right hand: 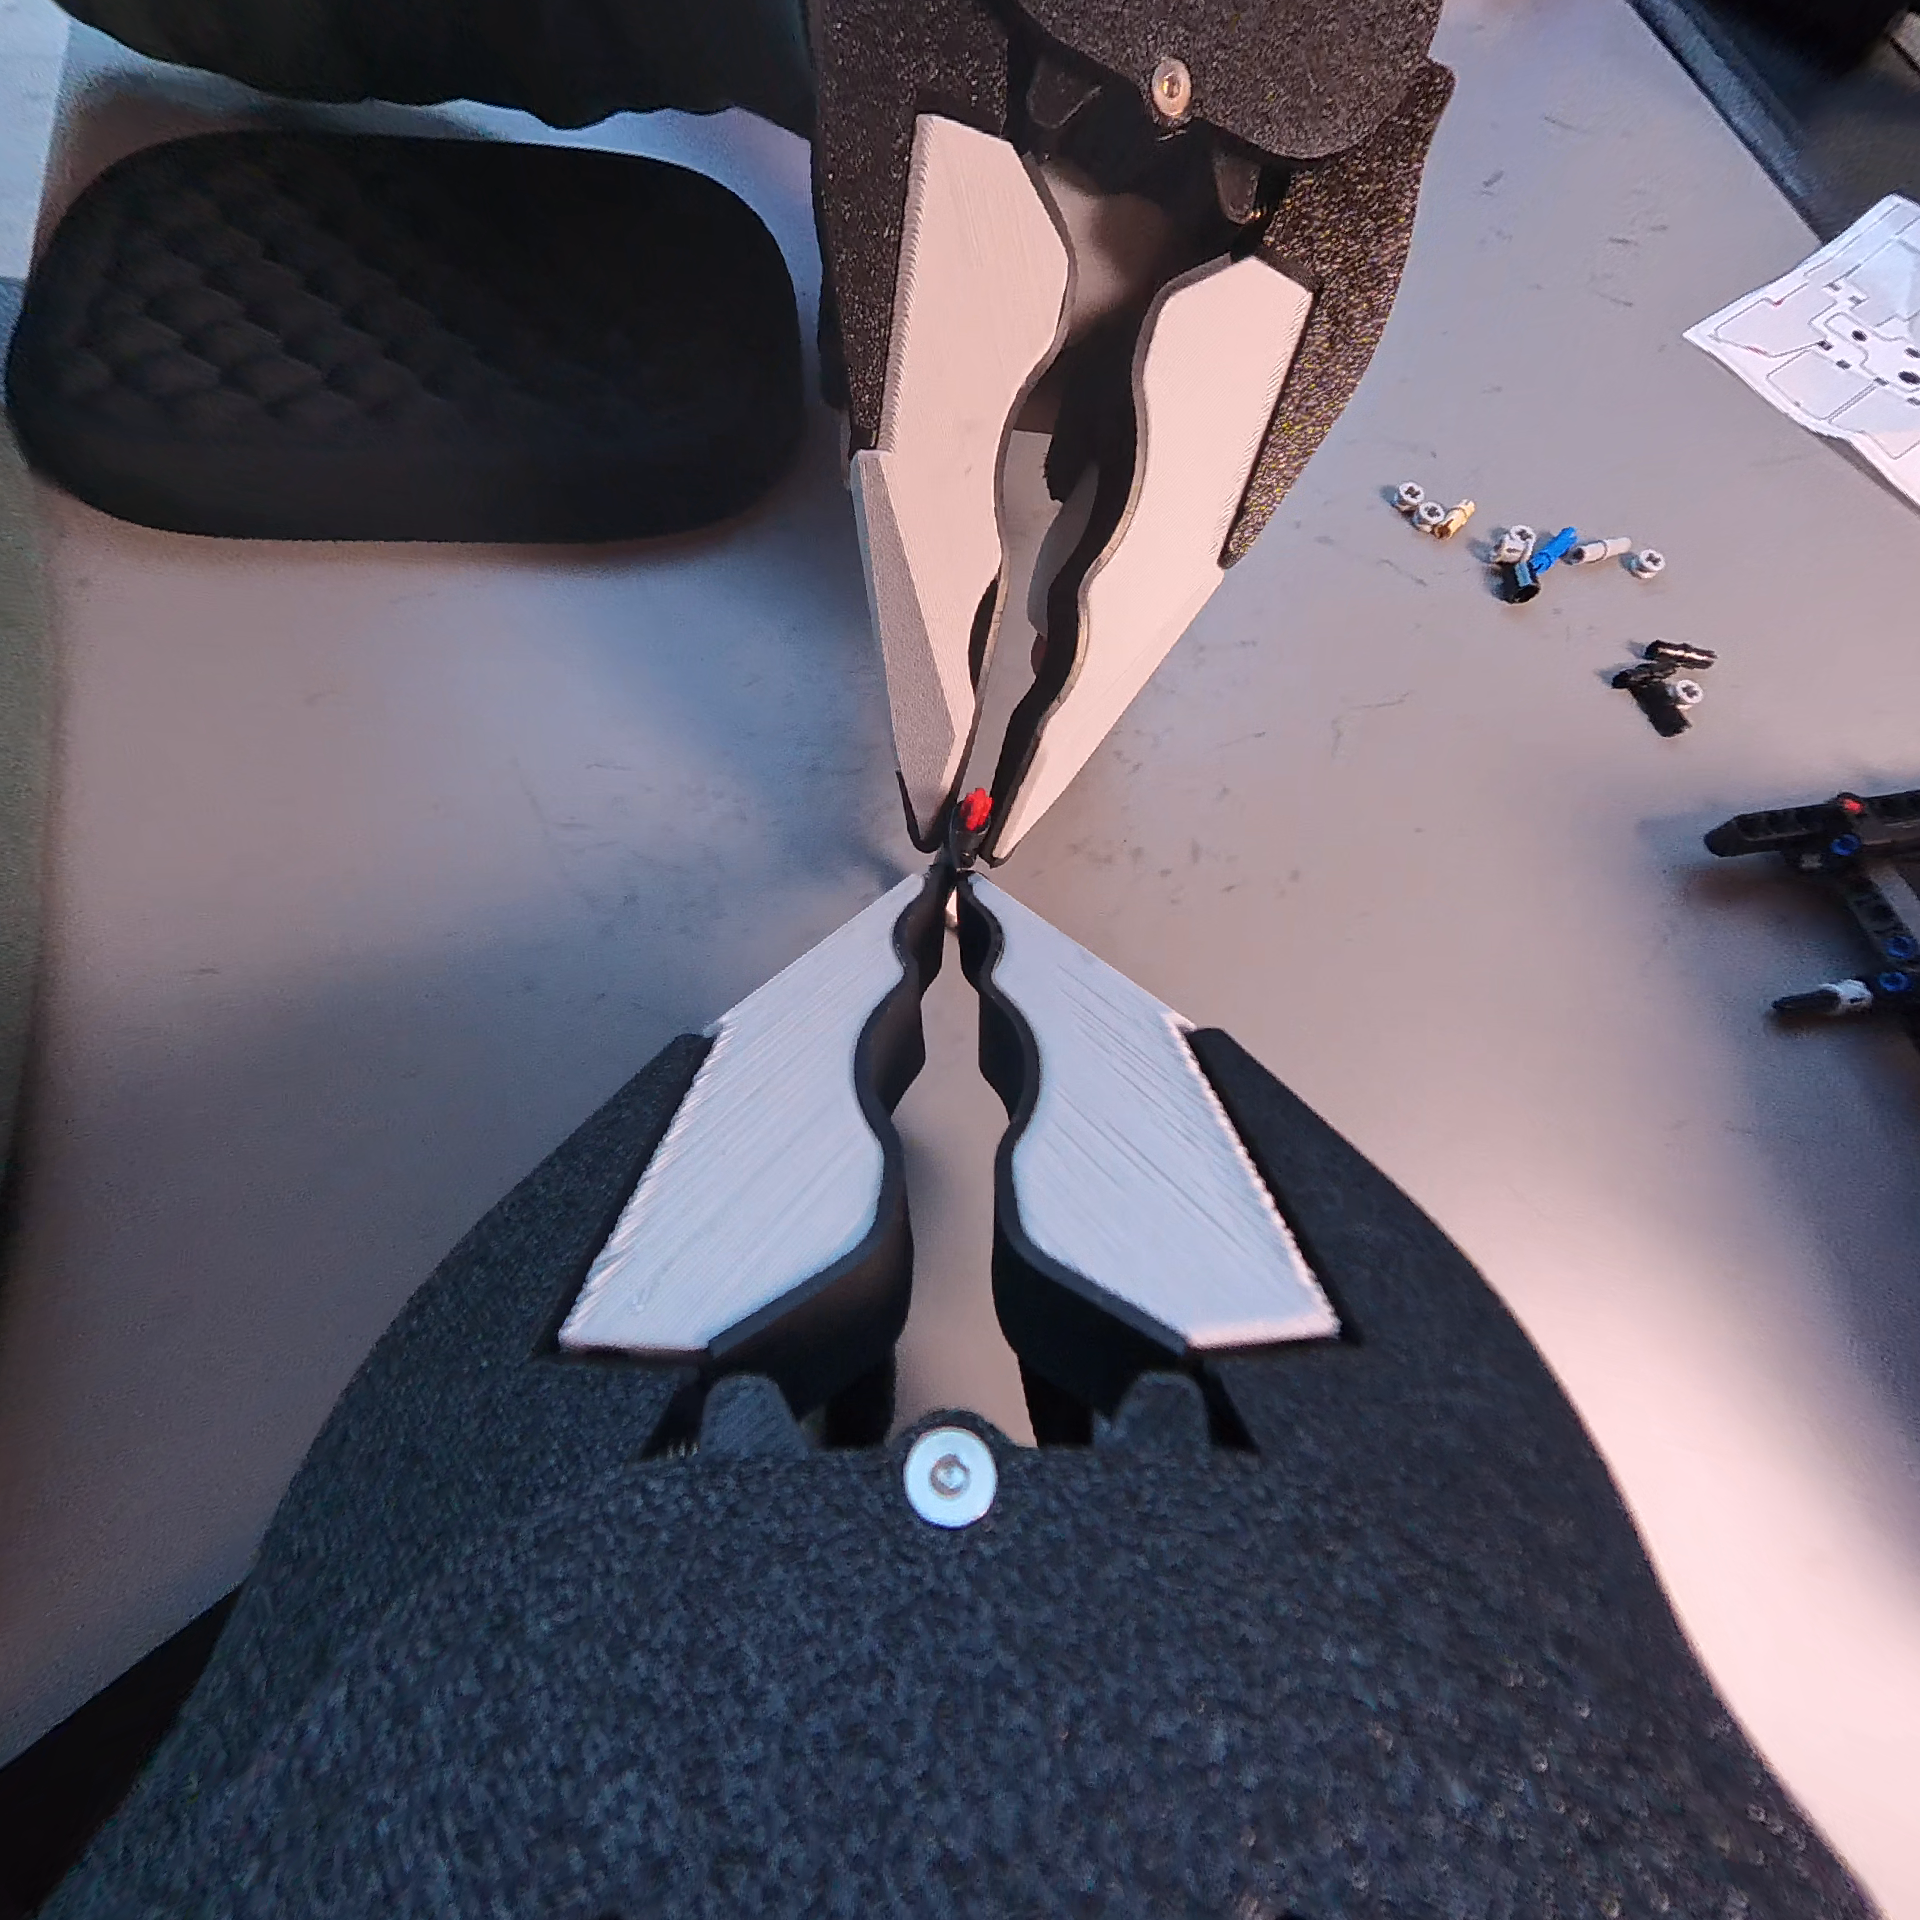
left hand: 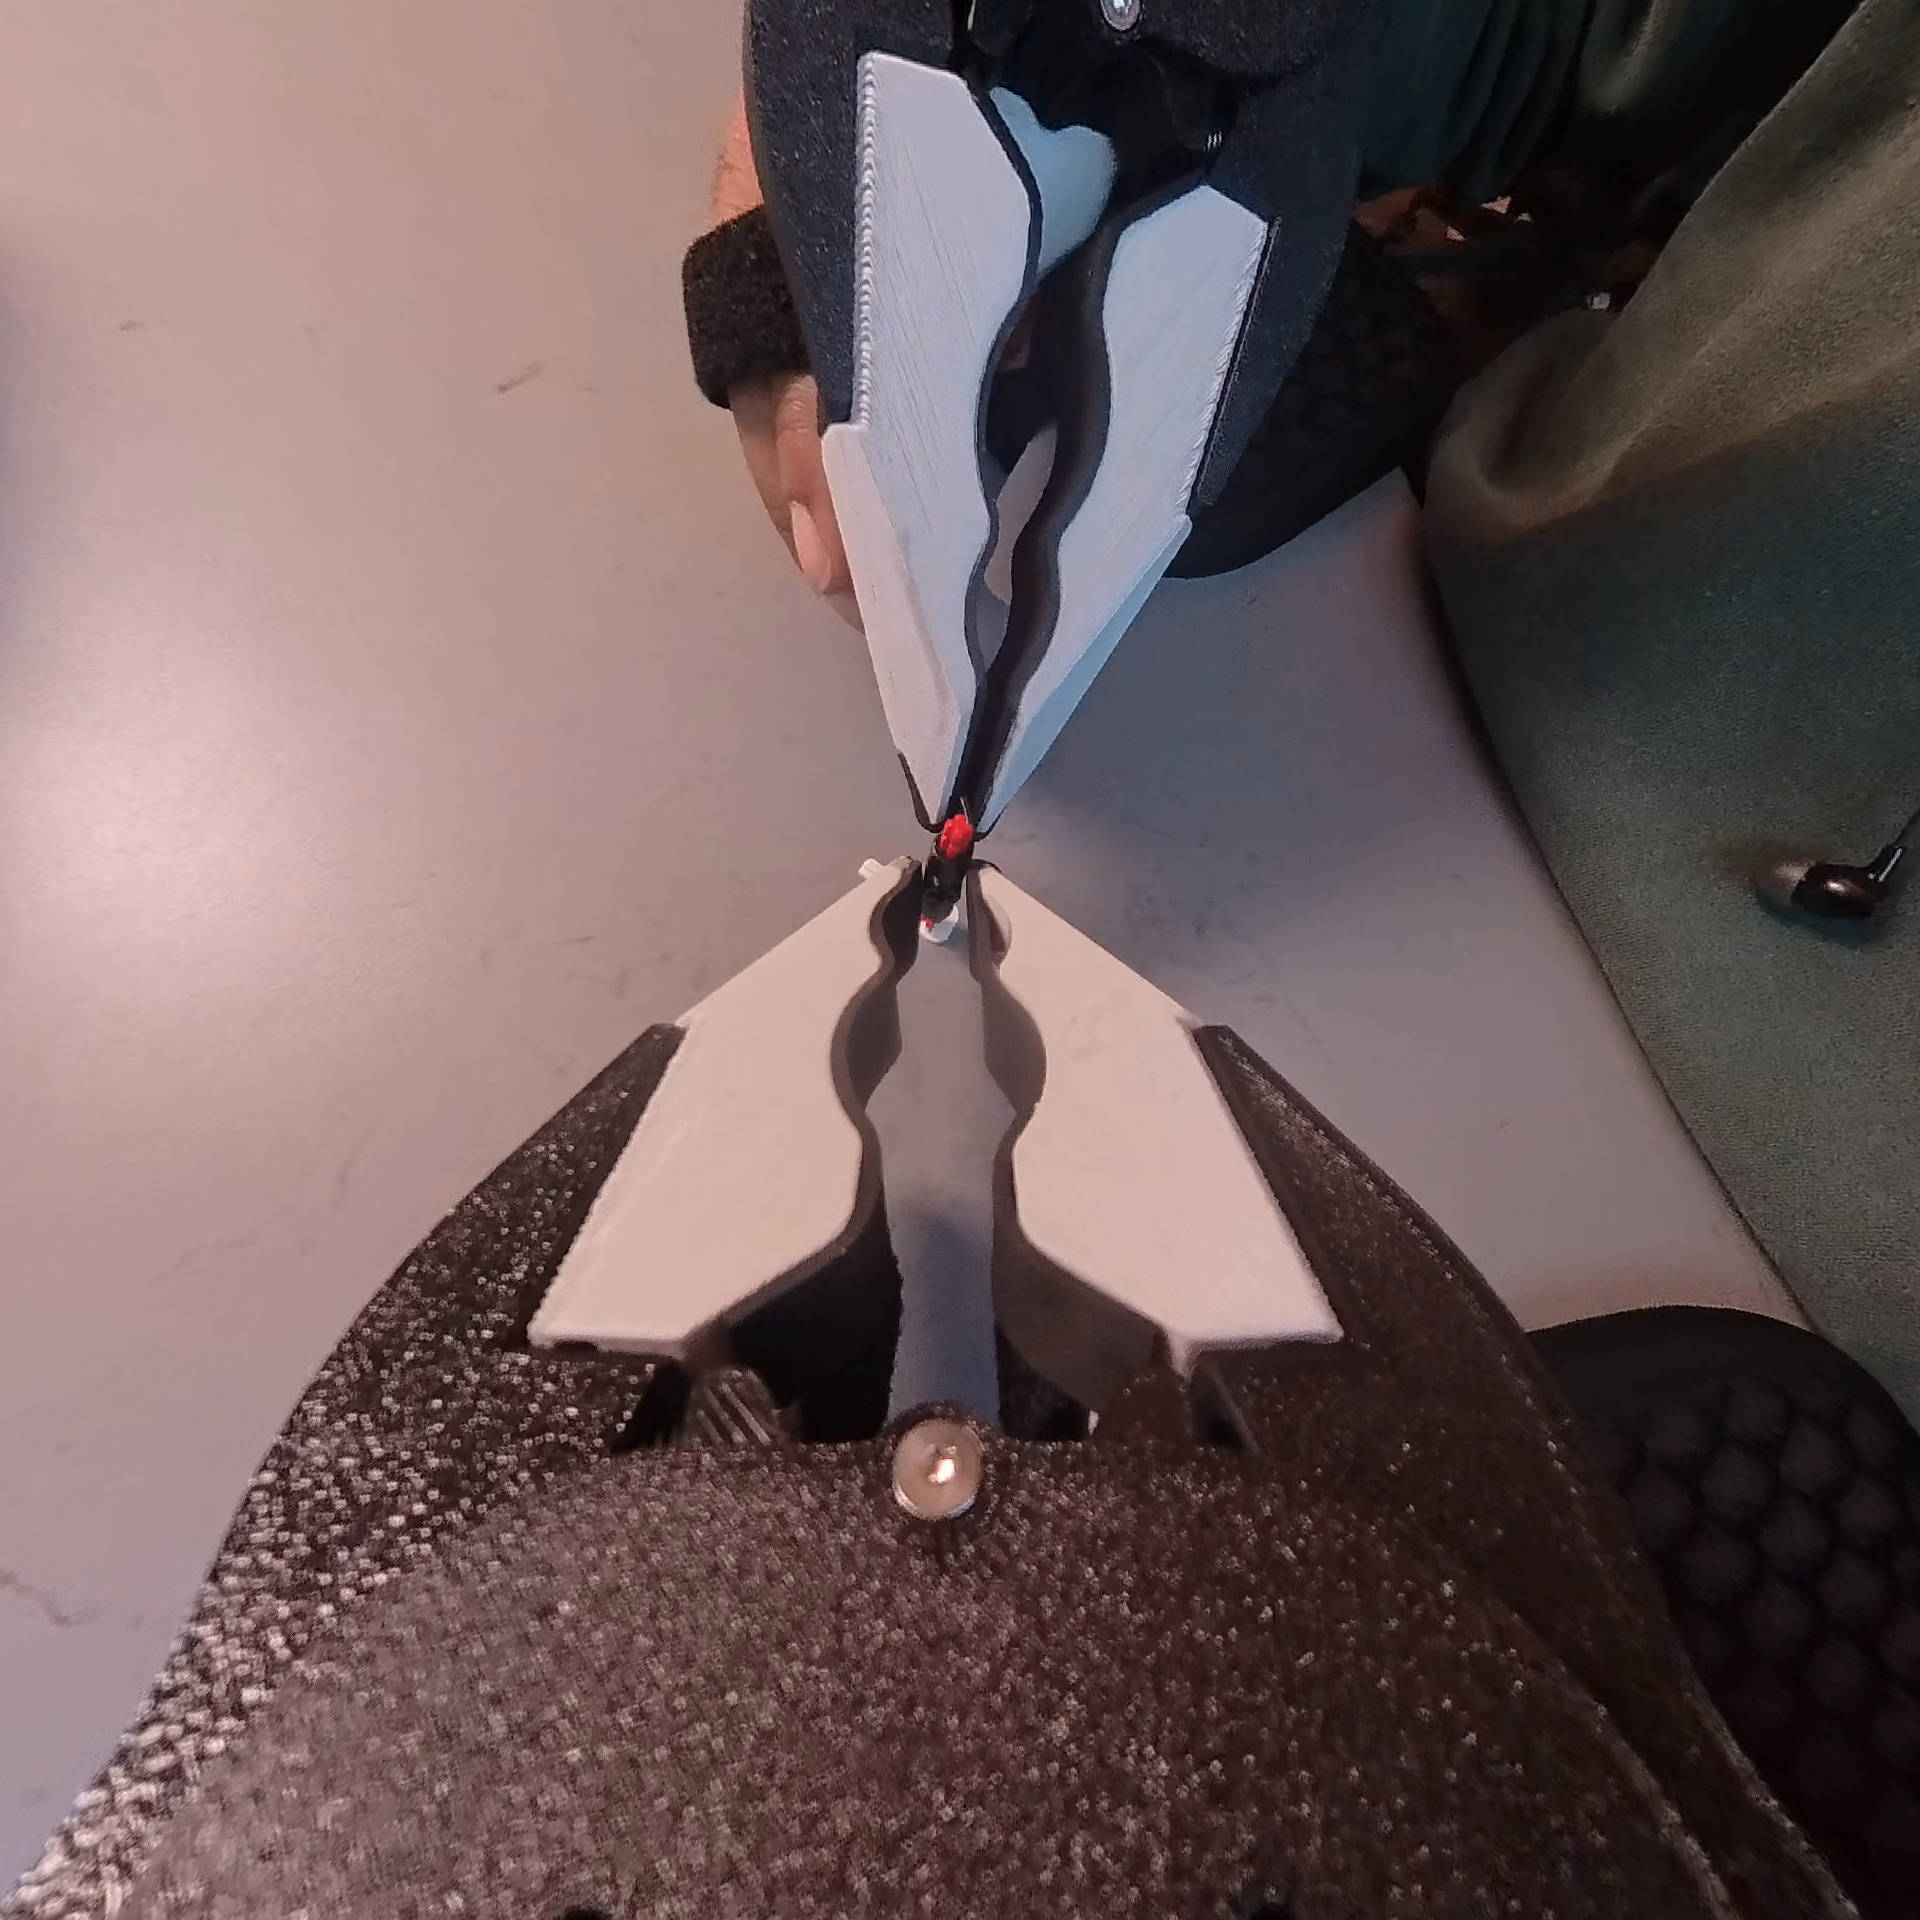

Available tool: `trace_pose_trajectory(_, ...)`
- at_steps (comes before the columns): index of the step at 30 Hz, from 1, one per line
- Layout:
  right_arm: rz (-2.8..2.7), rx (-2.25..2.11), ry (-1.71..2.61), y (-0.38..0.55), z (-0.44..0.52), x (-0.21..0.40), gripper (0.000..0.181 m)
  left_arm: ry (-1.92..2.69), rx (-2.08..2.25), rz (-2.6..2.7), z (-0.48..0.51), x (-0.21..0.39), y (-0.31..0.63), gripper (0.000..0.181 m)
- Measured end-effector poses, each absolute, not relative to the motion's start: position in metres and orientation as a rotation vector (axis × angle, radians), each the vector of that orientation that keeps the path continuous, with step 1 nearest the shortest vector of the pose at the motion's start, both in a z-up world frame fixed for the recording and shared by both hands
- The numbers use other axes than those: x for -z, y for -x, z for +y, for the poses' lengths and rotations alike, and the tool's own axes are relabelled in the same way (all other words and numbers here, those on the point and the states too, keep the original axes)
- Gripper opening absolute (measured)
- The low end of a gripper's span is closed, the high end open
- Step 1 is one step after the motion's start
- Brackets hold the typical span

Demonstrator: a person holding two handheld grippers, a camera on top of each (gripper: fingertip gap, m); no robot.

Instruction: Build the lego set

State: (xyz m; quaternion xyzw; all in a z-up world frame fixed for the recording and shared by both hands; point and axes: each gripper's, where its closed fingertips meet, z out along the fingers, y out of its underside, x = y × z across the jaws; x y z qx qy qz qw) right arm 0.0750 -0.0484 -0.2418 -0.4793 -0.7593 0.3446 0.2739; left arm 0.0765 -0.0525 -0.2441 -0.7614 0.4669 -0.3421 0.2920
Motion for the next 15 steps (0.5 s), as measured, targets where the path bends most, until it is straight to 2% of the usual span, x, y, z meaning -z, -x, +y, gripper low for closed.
trace_pose_trajectory(15, -2.066, -0.863, 1.322, -0.0784, -0.0528, 0.2441, 0.0, 2.015, 0.941, 1.325, -0.0566, 0.2467, -0.0788, 0.006)
